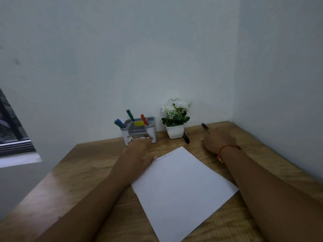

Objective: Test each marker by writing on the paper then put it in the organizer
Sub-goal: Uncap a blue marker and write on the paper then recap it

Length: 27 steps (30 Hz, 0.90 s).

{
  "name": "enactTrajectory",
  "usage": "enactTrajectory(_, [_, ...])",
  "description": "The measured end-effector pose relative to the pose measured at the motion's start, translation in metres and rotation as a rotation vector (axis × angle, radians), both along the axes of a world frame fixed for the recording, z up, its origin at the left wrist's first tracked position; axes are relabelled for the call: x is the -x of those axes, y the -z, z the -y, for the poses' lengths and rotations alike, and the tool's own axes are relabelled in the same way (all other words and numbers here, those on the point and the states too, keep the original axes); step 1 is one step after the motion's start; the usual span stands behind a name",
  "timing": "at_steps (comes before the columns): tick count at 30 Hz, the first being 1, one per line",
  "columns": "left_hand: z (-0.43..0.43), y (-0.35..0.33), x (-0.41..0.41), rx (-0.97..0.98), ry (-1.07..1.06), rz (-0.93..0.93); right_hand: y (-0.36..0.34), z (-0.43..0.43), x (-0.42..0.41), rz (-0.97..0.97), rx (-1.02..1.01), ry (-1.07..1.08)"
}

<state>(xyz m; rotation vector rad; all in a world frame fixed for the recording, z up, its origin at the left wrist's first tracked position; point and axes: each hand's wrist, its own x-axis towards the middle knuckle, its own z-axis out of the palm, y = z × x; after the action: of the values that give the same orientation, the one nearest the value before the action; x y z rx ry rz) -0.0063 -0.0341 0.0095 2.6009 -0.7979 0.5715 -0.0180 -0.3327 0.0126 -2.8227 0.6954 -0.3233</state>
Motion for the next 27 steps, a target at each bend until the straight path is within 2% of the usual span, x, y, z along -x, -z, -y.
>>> enactTrajectory(2, [-0.002, 0.003, -0.003, -0.047, 0.005, 0.014, 0.003, 0.002, -0.002, -0.104, -0.011, -0.021])
enactTrajectory(4, [-0.002, 0.004, -0.006, -0.059, -0.001, -0.008, 0.006, 0.002, -0.005, -0.125, -0.012, -0.01])
enactTrajectory(12, [-0.002, 0.0, -0.002, -0.074, 0.002, -0.019, 0.004, 0.005, -0.011, 0.066, -0.042, 0.012])
enactTrajectory(16, [-0.002, -0.001, 0.0, -0.068, 0.012, -0.019, -0.002, 0.001, -0.008, 0.101, 0.033, 0.009])
enactTrajectory(19, [-0.002, -0.002, 0.0, -0.058, 0.017, -0.007, -0.006, -0.003, 0.0, 0.256, 0.048, -0.011])
enactTrajectory(21, [-0.002, -0.002, 0.001, -0.047, 0.022, 0.005, -0.01, -0.006, 0.003, 0.453, -0.035, -0.068])
enactTrajectory(24, [-0.001, -0.001, 0.002, -0.027, 0.033, 0.0, -0.018, -0.017, 0.004, 0.749, -0.2, -0.23])
enactTrajectory(27, [0.0, -0.002, 0.002, 0.001, 0.053, 0.005, -0.025, -0.031, 0.01, 0.869, -0.229, -0.392])
